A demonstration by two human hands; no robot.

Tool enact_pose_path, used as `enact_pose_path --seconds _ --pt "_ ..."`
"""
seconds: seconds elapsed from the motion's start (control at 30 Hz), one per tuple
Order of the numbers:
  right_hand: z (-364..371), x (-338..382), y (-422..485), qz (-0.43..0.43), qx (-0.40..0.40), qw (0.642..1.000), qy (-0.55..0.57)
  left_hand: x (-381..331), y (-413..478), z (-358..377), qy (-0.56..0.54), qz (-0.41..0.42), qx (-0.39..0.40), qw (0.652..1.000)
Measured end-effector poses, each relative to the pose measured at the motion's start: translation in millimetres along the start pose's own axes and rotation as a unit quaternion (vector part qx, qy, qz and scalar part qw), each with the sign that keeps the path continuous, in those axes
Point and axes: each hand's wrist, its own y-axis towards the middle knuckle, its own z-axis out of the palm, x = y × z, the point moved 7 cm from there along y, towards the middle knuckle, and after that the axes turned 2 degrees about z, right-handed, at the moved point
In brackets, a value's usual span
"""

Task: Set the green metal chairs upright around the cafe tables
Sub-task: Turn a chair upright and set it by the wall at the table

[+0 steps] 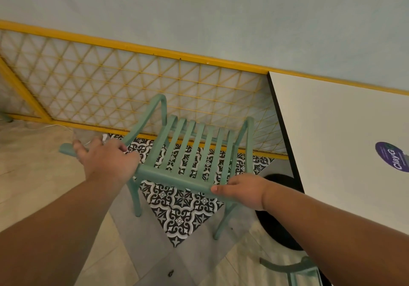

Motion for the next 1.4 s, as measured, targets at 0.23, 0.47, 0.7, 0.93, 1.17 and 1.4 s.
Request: enact_pose_path --seconds 0.23,0.47,0.7,0.93,1.17,1.4 --pt "2 8 0 0.003 -0.007 1.000 0.005 -5 5 -9 -0.018 0.014 -0.005 1.000" --pt "13 28 7 0.008 -0.045 0.999 0.016 12 39 -5 -0.030 0.031 0.010 0.999" --pt "8 23 3 0.025 -0.075 0.995 0.058 11 31 -8 0.011 -0.031 0.083 0.996" --pt "6 23 -2 0.041 -0.098 0.990 0.094 -83 -14 -35 0.012 0.156 0.038 0.987" --pt "2 27 -6 0.023 -0.136 0.984 0.110 -135 -68 -2 0.104 0.224 0.132 0.960" --pt "-3 23 -8 -0.031 -0.131 0.966 0.219 -138 -58 8 0.125 0.232 0.189 0.946"
